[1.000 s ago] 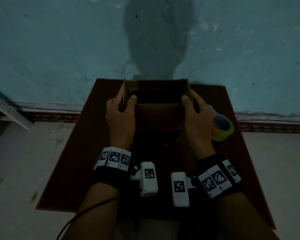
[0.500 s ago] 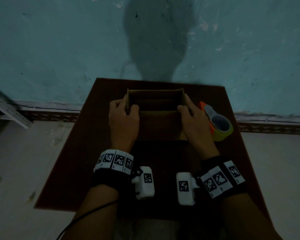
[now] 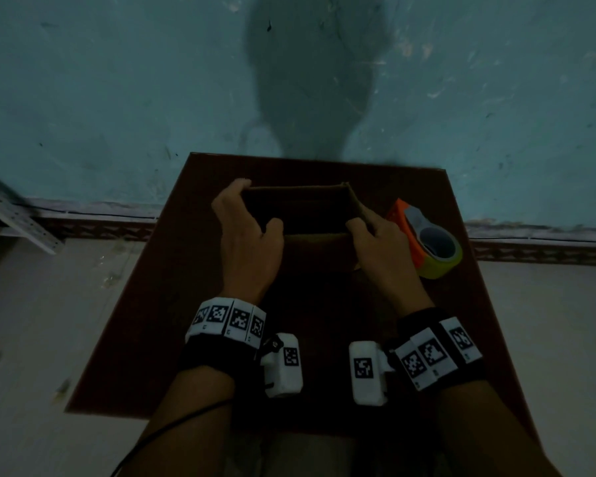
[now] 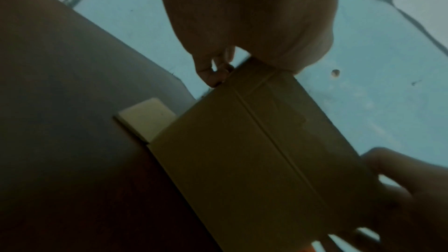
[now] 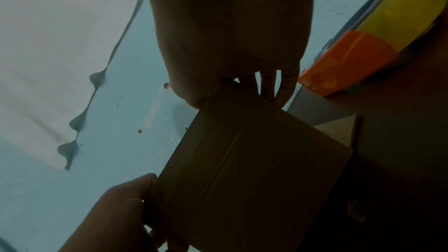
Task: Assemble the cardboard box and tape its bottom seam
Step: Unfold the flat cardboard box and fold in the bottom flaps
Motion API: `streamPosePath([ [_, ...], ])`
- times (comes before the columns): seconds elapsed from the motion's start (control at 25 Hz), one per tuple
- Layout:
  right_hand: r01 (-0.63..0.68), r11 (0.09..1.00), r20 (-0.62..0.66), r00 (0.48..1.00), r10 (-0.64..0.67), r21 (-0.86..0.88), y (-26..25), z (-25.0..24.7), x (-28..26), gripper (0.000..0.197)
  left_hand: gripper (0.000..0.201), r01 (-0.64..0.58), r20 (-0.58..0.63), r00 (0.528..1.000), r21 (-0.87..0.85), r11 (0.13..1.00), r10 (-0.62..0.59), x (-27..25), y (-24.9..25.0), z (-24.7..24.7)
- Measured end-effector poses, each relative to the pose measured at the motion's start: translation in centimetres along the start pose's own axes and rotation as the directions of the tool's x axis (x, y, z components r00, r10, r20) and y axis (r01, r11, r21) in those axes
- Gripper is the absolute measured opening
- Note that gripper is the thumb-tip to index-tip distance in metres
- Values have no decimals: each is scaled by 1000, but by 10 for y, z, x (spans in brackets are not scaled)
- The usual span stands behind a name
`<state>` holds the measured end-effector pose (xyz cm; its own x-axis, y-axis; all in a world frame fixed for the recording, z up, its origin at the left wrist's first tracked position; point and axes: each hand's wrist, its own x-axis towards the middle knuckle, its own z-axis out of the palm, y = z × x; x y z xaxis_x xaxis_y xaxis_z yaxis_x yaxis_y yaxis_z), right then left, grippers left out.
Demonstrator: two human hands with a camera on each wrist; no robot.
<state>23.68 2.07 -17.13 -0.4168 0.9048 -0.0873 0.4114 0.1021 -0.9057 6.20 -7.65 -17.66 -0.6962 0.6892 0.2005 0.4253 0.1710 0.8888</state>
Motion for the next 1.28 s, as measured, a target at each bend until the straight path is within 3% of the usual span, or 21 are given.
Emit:
streamPosePath([
  [0.16, -37, 998, -10, 999, 37, -42, -1, 9, -1, 50, 42, 2, 53, 999, 143, 990, -10, 4, -3, 0],
  [0.28, -56, 998, -26, 998, 55, -25, -1, 10, -1, 59, 46, 9, 94, 995, 176, 984, -25, 5, -3, 0],
  [0.4, -86, 996, -79, 993, 84, -27, -1, 10, 0, 80, 52, 17, 153, 987, 168, 986, -44, 6, -2, -2],
  [0.6, -61, 990, -68, 996, 53, -127, -1, 11, 0, 46, 63, 30, 227, 973, 77, 997, -47, 9, -1, -7],
  [0.72, -30, 985, -73, 997, 17, -173, 0, 10, 4, 41, 71, 57, 234, 970, 34, 998, -63, 7, 2, -7],
  [0.84, 1, 981, -92, 996, -19, -196, 0, 10, 5, 35, 49, 99, 190, 977, 16, 995, -101, 6, 4, -7],
  [0.96, 1, 982, -98, 995, -19, -188, 2, 9, 6, 35, 34, 93, 244, 962, 126, 988, -122, 9, 2, -7],
  [1.08, -7, 980, -90, 996, -11, -201, 2, 10, 5, 39, 32, 39, 256, 963, 188, 981, -87, 13, -6, -3],
  [1.2, -8, 978, -74, 997, -7, -209, 0, 9, 5, 52, 41, 13, 192, 980, 210, 978, -54, 13, -7, 2],
  [1.28, -11, 980, -42, 999, 2, -200, -1, 7, 4, 50, 37, 55, 108, 991, 165, 985, -74, 14, -5, 2],
])
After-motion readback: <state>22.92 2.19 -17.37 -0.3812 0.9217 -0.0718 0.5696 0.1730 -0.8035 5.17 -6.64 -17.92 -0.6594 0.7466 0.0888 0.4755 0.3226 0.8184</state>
